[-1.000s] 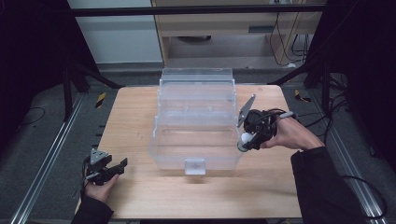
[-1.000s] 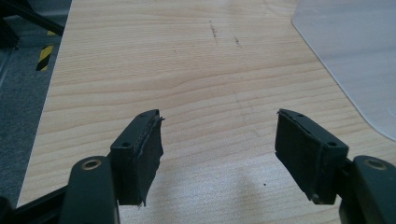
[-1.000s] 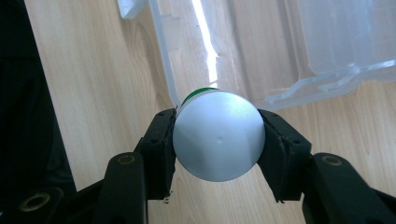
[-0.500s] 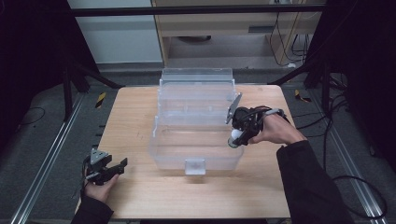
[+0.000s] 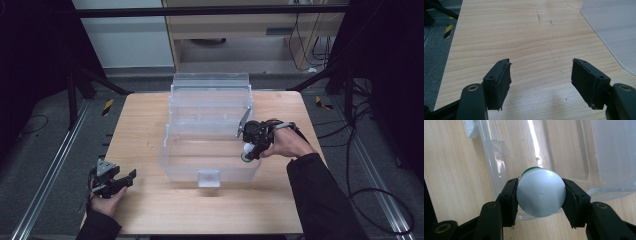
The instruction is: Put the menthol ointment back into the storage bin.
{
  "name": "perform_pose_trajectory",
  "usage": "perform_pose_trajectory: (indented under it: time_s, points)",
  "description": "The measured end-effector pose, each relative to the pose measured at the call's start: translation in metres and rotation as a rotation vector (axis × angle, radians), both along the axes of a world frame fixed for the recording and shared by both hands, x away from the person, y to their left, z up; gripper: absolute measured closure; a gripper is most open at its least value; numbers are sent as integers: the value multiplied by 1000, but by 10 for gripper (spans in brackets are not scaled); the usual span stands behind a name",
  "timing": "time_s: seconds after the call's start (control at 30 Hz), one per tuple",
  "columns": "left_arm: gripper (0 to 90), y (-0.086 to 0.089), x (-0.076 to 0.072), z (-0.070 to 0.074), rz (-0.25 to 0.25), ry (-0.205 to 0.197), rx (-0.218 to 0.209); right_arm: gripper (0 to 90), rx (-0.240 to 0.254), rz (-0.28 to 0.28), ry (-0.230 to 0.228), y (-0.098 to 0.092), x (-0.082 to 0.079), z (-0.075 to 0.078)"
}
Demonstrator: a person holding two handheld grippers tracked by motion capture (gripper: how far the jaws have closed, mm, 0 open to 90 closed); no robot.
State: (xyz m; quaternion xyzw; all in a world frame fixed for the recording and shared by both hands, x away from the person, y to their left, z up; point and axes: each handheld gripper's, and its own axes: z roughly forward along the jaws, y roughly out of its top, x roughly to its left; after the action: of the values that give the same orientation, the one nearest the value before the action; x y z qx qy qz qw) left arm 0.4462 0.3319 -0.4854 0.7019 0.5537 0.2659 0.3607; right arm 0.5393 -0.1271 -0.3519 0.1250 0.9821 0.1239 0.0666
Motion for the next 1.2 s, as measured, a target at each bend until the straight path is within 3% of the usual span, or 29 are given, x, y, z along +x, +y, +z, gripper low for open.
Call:
perform_pose_trajectory:
  time_s: [1.2]
  points:
    - [313, 0, 0, 0, 2, 1, 2, 498, -27, -8, 56, -4, 1, -33]
